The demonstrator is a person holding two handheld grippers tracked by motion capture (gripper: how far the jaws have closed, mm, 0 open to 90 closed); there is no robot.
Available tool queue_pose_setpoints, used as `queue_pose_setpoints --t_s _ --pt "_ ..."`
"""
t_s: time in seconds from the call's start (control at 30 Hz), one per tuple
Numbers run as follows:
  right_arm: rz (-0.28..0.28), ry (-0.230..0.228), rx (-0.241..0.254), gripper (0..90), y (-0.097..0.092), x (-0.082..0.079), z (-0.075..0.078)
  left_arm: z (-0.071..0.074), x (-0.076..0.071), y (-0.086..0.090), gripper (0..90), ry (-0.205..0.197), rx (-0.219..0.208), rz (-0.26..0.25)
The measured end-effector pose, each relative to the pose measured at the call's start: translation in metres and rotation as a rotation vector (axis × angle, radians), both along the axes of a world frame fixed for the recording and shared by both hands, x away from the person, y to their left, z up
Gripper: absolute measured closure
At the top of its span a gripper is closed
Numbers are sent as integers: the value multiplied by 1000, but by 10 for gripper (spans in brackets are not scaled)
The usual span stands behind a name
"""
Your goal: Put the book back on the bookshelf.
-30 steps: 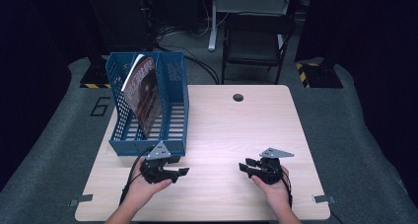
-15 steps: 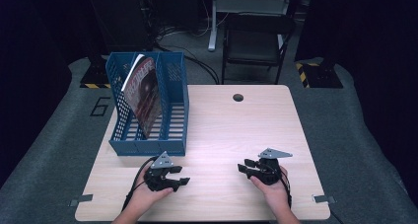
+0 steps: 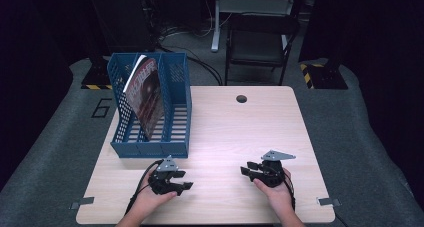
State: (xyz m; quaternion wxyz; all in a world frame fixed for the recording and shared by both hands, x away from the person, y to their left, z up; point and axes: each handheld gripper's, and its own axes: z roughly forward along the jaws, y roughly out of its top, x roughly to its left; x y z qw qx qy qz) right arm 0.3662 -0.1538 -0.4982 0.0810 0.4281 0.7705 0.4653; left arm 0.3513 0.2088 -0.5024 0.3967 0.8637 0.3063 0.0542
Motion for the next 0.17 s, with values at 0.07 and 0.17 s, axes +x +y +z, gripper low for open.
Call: queue_pose_setpoints --t_s 0.07,0.17 --pt "-1 3 -4 586 0 0 0 0 0 -1 437 4 11 -8" --pt "1 3 -4 585 0 1 0 -2 1 -2 437 0 23 6"
